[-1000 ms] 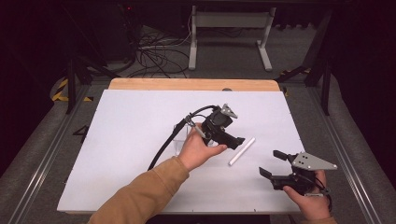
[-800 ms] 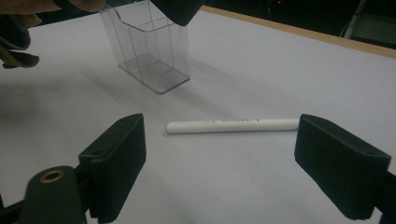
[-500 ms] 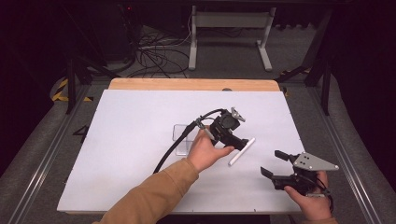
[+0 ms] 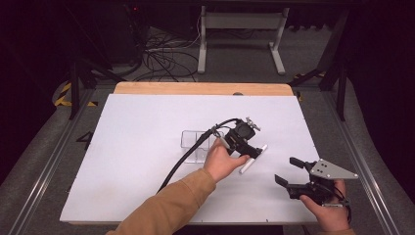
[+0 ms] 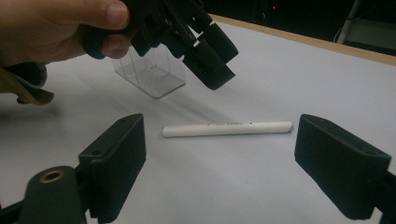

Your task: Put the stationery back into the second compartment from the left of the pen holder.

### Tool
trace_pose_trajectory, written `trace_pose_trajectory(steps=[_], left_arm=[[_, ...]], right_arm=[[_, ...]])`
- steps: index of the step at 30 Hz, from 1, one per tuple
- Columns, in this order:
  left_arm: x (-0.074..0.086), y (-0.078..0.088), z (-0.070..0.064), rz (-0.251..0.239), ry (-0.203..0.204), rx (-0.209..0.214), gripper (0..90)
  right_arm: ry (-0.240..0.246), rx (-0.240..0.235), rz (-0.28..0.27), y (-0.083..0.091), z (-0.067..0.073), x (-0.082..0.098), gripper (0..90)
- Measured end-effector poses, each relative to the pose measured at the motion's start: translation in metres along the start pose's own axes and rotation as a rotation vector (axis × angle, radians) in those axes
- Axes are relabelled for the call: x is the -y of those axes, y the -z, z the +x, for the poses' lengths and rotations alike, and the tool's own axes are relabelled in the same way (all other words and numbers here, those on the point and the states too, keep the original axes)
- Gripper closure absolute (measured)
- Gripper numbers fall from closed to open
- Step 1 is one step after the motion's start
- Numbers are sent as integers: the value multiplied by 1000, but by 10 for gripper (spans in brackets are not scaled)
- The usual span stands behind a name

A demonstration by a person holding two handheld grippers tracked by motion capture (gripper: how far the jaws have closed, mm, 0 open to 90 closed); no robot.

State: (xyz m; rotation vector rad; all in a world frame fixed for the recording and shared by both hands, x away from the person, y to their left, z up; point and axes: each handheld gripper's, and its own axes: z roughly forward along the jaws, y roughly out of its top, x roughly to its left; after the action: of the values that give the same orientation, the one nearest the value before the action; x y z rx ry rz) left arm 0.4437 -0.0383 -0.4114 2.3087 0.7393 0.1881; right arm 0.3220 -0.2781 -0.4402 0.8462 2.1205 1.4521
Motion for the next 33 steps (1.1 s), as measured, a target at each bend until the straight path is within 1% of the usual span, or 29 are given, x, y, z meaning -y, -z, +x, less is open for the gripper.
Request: trace_pose_trajectory(steps=[3,4,6,8,9,12,16,18,21,25,33], left_arm=[[-1,-4,-2,8,4,-15,393],[-1,-5,-2,11,4,-15,399],[-1,-7,-4,20,19,-8,409],[-1,-11,-6,32,19,-12,413],[-1,-13,-7,34,8,-16,416],[0,-20,-8,48,7,-25,422],[1,-29,-7,56,24,-29,444],[1,-32,-8,55,23,-38,457],[1,-35,-10,66,28,-40,488],[2,-41,-12,90,25,-39,518],[3,-48,-14,119,22,-39,558]], right_arm=[[1,-2,-1,0,0,0,169],[1,-2,-1,0,0,0,169],[0,-3,2,-1,0,0,168],[0,-2,0,0,0,0,168],[1,-3,-2,0,0,0,168],[-2,-5,-5,0,0,-1,168],[-2,-3,-8,1,0,-1,167],[-2,-4,-7,1,0,0,167],[-4,-5,-6,1,0,0,168],[-3,-6,-7,1,0,0,167],[-3,-8,-5,1,0,0,167]])
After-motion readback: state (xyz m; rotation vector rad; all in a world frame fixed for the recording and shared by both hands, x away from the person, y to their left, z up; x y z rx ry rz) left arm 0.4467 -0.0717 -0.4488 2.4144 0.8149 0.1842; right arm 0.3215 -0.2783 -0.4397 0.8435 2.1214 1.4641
